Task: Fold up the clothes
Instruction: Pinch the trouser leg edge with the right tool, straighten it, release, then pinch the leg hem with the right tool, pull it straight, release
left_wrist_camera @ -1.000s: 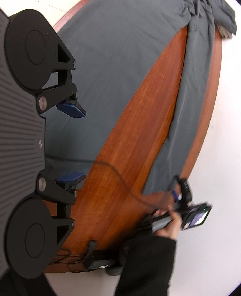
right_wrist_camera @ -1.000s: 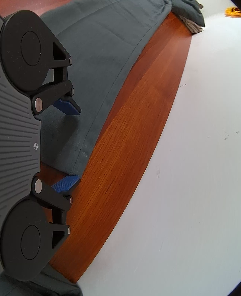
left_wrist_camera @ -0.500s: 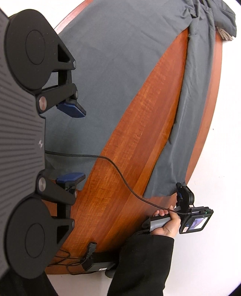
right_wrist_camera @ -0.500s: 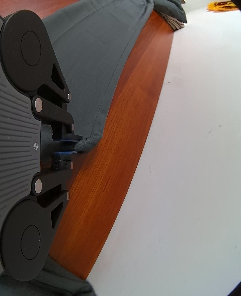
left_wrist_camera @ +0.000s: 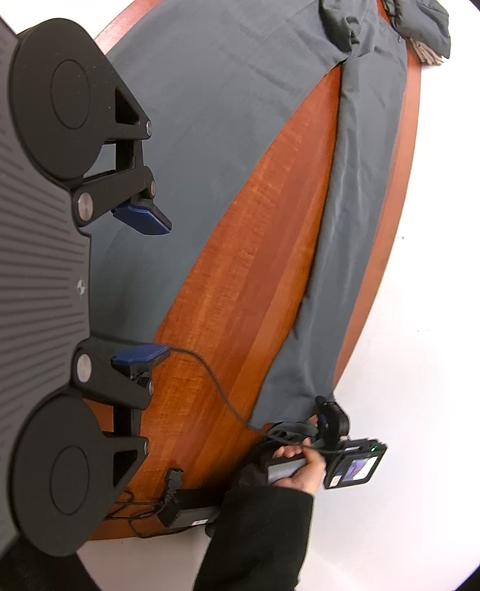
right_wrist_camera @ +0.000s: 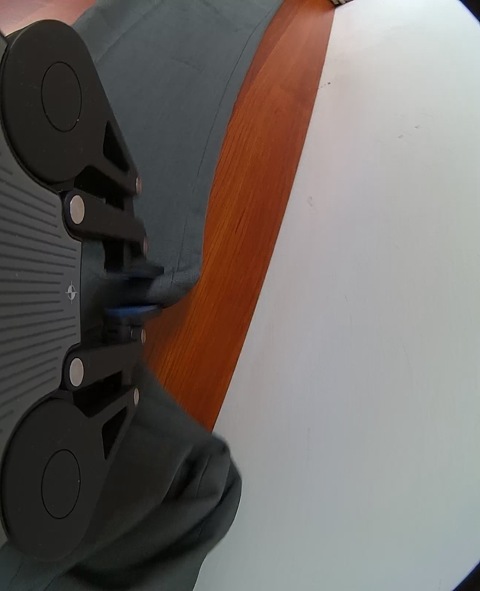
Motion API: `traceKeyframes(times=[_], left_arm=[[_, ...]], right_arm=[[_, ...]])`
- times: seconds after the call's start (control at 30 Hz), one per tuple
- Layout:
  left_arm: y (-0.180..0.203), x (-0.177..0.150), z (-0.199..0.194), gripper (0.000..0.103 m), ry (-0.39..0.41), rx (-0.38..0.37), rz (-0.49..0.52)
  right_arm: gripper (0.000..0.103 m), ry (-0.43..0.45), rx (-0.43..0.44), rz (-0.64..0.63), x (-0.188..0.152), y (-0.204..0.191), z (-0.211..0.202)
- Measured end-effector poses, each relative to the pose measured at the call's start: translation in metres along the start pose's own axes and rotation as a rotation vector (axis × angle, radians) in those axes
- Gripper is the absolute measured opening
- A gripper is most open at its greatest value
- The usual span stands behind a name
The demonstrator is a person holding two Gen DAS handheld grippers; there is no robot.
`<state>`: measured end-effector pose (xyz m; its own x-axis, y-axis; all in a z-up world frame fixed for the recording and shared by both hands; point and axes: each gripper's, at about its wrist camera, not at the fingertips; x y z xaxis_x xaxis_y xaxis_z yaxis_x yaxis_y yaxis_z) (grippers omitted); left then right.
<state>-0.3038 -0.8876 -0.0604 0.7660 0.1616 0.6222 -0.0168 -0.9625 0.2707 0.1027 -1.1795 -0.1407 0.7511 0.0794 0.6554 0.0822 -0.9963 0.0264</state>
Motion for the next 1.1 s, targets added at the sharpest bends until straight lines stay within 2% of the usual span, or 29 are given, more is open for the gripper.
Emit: traceKeyframes(times=[0.07, 0.13, 0.27, 0.5, 0.63, 0.8, 1.1], left_arm=[[-0.004, 0.003, -0.002, 0.071, 0.012, -0.005, -0.004], [-0.01, 0.006, -0.005, 0.071, 0.031, -0.001, -0.01], [-0.03, 0.012, -0.012, 0.071, 0.061, 0.013, -0.025], [-0.082, 0.022, -0.031, 0.072, 0.091, 0.037, -0.07], [-0.119, 0.032, -0.044, 0.072, 0.111, 0.034, -0.071], [-0.169, 0.041, -0.064, 0.073, 0.122, 0.029, -0.039], [-0.281, 0.052, -0.1, 0.075, 0.145, 0.037, -0.007]], right_arm=[[0.044, 0.011, -0.022, -0.003, -0.002, 0.003, -0.014], [0.052, 0.022, -0.013, -0.002, -0.006, 0.003, -0.03], [0.059, 0.047, 0.025, 0.005, -0.017, 0.0, -0.063], [0.066, 0.067, 0.105, -0.02, -0.046, -0.031, -0.128], [0.079, 0.085, 0.16, -0.004, -0.063, -0.053, -0.173], [0.082, 0.079, 0.186, 0.026, -0.085, -0.093, -0.221], [0.085, 0.054, 0.129, 0.112, -0.138, -0.175, -0.269]])
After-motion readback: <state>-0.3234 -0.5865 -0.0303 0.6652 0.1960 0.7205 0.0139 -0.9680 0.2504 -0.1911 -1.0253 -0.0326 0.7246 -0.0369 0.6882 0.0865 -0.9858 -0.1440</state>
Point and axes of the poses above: each gripper's, at about its wrist camera, not at the fingertips, and z roughly the way its jaws point, y to its right, x to its top, and after that the axes turned 6 degrees about y, right-handed
